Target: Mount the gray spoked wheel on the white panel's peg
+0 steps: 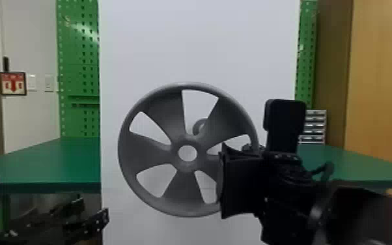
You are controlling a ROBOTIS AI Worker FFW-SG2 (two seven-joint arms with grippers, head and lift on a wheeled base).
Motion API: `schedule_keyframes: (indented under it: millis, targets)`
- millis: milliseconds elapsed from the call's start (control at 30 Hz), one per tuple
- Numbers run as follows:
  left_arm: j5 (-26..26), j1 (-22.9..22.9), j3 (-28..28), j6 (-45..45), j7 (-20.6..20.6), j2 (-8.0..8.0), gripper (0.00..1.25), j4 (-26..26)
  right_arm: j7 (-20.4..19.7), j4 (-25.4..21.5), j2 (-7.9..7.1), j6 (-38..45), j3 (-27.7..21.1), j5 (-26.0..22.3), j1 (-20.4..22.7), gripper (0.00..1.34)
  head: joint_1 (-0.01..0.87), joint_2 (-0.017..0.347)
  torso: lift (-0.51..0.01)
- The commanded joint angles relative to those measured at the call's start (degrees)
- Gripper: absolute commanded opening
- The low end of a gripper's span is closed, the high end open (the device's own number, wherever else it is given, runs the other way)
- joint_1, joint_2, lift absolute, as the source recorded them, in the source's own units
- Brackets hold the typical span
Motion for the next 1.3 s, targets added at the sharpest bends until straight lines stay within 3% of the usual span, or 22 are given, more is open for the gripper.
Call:
schedule_keyframes:
  millis: [0,767,1267]
  targets:
    - [0.0,-0.1,-0.1,0.1,0.0,0.06,0.76,0.1,-0.1,0.2,-0.43,0.1,-0.7,-0.2,-0.8,0.16,0.091,-0.008,-0.482]
    - [-0.2,-0.6,-0.6,0.1,0.0,0.15,0.75,0.3,0.0,1.9,-1.92,2.1,-5.2,-6.1,-3.9,0.16,0.091,-0.008,-0.482]
    - [-0.2,-0.7,-0.9,0.1,0.0,0.24,0.75,0.4,0.0,2.7,-2.01,2.0,-6.2,-7.6,-4.4,0.16,0.091,-0.008,-0.482]
